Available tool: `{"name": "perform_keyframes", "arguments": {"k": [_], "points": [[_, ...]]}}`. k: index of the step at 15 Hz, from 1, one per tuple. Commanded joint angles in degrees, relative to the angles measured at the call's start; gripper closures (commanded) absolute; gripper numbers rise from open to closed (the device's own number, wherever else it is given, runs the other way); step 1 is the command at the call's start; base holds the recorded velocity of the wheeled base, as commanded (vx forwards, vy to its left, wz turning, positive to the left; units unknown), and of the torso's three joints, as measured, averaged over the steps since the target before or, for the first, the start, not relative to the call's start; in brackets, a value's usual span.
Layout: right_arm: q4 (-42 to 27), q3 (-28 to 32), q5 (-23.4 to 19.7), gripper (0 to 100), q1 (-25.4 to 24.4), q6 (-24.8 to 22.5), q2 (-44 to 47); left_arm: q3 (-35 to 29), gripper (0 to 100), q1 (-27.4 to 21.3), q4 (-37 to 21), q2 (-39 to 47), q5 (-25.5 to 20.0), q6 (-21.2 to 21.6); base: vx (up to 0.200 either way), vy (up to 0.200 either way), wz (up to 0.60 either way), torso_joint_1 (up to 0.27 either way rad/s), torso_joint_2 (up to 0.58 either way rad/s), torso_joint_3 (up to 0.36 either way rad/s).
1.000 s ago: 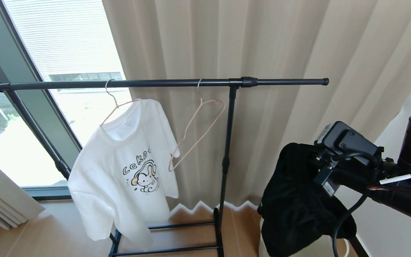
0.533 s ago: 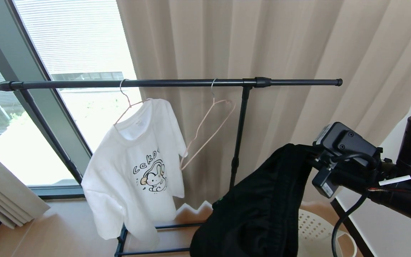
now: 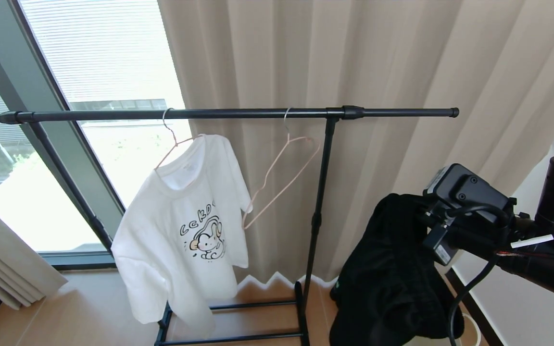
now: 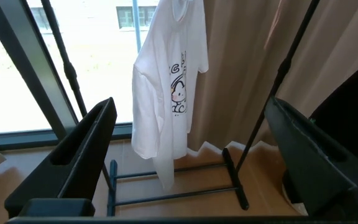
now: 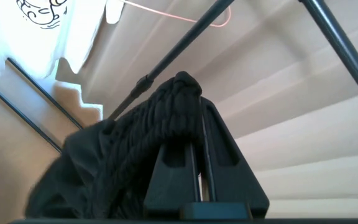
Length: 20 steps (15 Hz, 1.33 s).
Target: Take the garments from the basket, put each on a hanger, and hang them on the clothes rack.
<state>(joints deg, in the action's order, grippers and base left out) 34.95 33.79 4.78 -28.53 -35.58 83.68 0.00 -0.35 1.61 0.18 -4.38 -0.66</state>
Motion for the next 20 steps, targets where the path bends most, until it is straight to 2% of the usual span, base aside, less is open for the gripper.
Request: {"name": "perform_keyframes", "arguments": {"k": [1,10,20], "points": [[0.03,-0.31,0.06,100,-0.04,-0.01,0.00,0.00,0,0.00,0.06,0.08,-0.02,-0.04,0.000,0.000,0.00,-0.002,0.00,0.149],[0.03,-0.39,0.06,100,-0.04,-0.01,0.00,0.00,0,0.00,0.15,0.08,0.07,-0.04,0.000,0.000,0.00,0.002,0.00,0.126],[0.03,-0.48,-0.03,100,-0.04,-0.01,0.08,0.00,0,0.00,0.15,0.08,0.07,-0.04,0.000,0.000,0.00,0.000,0.00,0.000]]}}
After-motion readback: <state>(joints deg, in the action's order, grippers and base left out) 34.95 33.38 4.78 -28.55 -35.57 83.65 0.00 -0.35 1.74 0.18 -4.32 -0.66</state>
